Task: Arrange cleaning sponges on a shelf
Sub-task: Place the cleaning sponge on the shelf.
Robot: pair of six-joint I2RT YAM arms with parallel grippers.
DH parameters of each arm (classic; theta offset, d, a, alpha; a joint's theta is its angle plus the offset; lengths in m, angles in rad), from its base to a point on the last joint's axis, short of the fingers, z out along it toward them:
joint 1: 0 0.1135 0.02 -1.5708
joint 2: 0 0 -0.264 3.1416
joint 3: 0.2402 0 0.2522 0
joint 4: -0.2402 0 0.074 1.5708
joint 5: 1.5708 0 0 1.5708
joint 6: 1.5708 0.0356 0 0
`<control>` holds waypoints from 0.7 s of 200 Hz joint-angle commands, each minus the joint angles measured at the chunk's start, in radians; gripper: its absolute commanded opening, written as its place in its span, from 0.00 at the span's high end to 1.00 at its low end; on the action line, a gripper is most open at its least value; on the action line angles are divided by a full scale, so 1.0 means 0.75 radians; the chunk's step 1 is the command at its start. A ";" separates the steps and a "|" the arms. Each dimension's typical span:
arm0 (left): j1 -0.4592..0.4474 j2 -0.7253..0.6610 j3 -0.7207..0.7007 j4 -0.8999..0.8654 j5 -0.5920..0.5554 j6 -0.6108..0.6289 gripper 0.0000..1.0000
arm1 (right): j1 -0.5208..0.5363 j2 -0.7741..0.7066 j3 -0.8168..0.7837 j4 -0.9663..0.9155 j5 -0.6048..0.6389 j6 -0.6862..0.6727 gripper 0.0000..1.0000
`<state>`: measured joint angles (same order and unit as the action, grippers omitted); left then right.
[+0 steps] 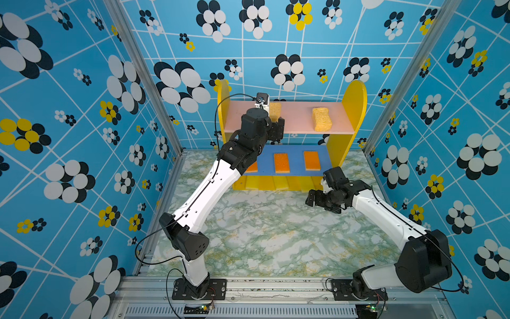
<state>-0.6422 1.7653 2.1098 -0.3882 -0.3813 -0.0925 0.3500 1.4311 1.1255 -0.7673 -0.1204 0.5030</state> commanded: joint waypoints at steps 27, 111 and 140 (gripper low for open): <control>-0.051 -0.234 -0.181 0.095 0.024 0.057 0.01 | -0.004 -0.043 0.134 -0.113 -0.008 -0.088 0.01; -0.055 -0.689 -0.688 0.148 -0.051 0.149 0.01 | -0.006 -0.117 0.345 -0.216 0.095 -0.328 0.01; -0.052 -0.797 -0.820 0.129 -0.117 0.187 0.01 | -0.004 -0.115 0.408 -0.240 0.161 -0.396 0.01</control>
<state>-0.6823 1.2217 1.5635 -0.2989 -0.4107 0.0021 0.3500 1.3582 1.3872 -0.8906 -0.0589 0.2821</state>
